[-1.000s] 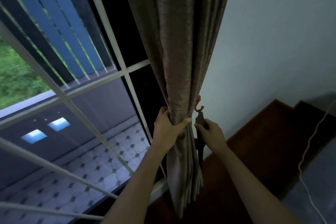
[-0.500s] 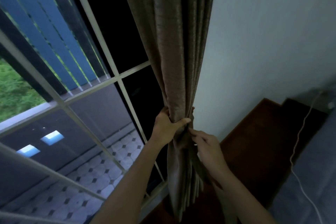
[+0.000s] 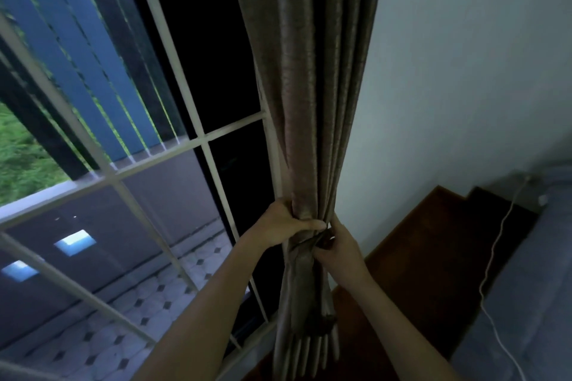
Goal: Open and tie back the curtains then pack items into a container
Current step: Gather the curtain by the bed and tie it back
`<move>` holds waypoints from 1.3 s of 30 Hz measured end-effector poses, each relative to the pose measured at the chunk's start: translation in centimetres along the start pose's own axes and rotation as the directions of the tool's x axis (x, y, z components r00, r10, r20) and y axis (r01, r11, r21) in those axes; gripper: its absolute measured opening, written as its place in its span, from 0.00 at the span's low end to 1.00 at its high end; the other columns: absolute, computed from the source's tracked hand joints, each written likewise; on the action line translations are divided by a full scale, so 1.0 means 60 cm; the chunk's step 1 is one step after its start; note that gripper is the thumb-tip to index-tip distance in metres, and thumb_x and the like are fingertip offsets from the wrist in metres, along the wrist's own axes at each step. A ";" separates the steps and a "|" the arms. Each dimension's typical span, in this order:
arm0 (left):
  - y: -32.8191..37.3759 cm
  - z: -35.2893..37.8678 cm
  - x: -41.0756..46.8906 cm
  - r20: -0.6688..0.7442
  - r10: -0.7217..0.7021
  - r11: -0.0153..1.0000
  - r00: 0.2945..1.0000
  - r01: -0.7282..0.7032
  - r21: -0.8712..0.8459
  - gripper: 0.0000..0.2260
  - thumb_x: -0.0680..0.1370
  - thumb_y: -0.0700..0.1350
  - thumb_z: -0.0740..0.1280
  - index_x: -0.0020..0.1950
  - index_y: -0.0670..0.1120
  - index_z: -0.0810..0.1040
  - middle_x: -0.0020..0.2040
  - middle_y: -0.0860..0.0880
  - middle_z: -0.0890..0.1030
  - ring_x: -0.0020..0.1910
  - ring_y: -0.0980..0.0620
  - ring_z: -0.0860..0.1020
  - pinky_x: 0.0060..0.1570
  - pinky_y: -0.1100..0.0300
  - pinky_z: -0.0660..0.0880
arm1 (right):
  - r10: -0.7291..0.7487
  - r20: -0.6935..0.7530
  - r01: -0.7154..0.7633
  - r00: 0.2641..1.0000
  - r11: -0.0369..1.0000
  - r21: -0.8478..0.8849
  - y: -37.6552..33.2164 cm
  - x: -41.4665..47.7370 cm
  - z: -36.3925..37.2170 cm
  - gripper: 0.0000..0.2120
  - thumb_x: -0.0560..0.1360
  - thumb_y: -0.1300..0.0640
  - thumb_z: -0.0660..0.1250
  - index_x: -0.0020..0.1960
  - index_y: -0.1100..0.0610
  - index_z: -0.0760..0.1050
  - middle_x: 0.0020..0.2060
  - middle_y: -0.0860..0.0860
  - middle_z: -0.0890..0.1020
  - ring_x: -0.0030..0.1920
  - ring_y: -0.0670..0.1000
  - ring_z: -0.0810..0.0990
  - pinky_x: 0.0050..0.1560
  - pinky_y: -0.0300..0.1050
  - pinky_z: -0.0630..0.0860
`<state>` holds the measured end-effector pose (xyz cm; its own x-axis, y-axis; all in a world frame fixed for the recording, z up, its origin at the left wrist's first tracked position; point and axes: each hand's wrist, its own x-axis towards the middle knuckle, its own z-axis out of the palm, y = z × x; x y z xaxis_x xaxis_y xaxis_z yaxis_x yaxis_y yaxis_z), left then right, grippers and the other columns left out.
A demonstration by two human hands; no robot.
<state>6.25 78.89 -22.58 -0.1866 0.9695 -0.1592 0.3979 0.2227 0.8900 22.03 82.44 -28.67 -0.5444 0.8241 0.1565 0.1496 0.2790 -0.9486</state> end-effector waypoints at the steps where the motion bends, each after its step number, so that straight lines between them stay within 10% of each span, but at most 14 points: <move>1: 0.005 0.001 -0.002 0.011 0.000 1.000 1.000 0.000 -0.001 0.28 0.64 0.53 0.80 0.61 0.52 0.77 0.55 0.58 0.80 0.53 0.64 0.77 0.55 0.69 0.74 | -0.010 -0.018 0.010 1.000 1.000 -0.003 0.002 0.004 0.005 0.29 0.72 0.64 0.71 0.68 0.47 0.69 0.48 0.46 0.82 0.46 0.40 0.82 0.41 0.34 0.76; 8: -0.005 0.006 -0.023 -0.060 0.033 0.998 0.998 -0.029 0.058 0.31 0.64 0.57 0.78 0.65 0.52 0.74 0.56 0.59 0.78 0.55 0.60 0.77 0.48 0.74 0.70 | -0.020 -0.098 0.017 0.995 0.999 -0.029 -0.010 0.006 0.021 0.12 0.70 0.73 0.65 0.42 0.58 0.79 0.27 0.50 0.76 0.27 0.42 0.76 0.30 0.32 0.68; 14: -0.098 0.053 -0.088 -0.440 0.324 0.922 0.837 -0.176 0.345 0.25 0.67 0.61 0.72 0.59 0.55 0.68 0.53 0.57 0.71 0.51 0.57 0.74 0.52 0.55 0.75 | 0.122 -0.160 -0.143 0.980 0.981 -0.130 -0.004 0.014 0.022 0.08 0.71 0.58 0.72 0.42 0.62 0.75 0.45 0.56 0.69 0.42 0.41 0.67 0.38 0.27 0.67; 19: -0.142 0.089 -0.101 -0.418 0.424 0.692 0.804 0.011 0.722 0.28 0.66 0.74 0.62 0.51 0.52 0.74 0.47 0.53 0.77 0.46 0.53 0.75 0.49 0.59 0.69 | 0.145 -0.124 -0.163 0.982 0.975 -0.153 -0.007 0.014 0.020 0.12 0.71 0.55 0.73 0.44 0.62 0.74 0.46 0.54 0.69 0.42 0.44 0.70 0.38 0.28 0.68; 28: -0.102 0.042 -0.095 -0.360 0.644 0.485 0.675 0.003 0.874 0.05 0.68 0.44 0.62 0.36 0.48 0.77 0.32 0.52 0.78 0.34 0.49 0.75 0.44 0.54 0.66 | 0.048 -0.024 -0.052 0.999 0.975 -0.214 -0.009 0.012 0.003 0.26 0.62 0.35 0.69 0.48 0.54 0.80 0.46 0.48 0.73 0.43 0.46 0.74 0.38 0.30 0.66; 32: -0.067 0.006 -0.064 -0.408 0.569 0.533 0.714 0.058 0.844 0.05 0.70 0.46 0.64 0.41 0.48 0.79 0.38 0.51 0.79 0.40 0.47 0.74 0.42 0.53 0.67 | 0.035 0.044 -0.026 0.998 0.981 -0.191 -0.003 0.025 0.005 0.25 0.63 0.42 0.76 0.55 0.53 0.80 0.48 0.49 0.77 0.45 0.47 0.76 0.42 0.33 0.69; 39: -0.047 0.037 -0.021 -0.553 0.218 0.921 0.804 0.018 0.389 0.05 0.72 0.36 0.66 0.39 0.43 0.71 0.38 0.48 0.75 0.35 0.50 0.75 0.33 0.57 0.71 | 0.076 0.067 -0.066 0.995 0.987 -0.144 0.008 0.034 -0.026 0.19 0.65 0.51 0.79 0.51 0.40 0.76 0.51 0.46 0.80 0.49 0.46 0.78 0.52 0.44 0.76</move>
<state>7.36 77.26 -25.86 -0.5599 0.7716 0.3018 0.7124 0.2623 0.6510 22.25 85.03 -28.40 -0.5860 0.8077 0.0652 0.3019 0.2922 -0.9074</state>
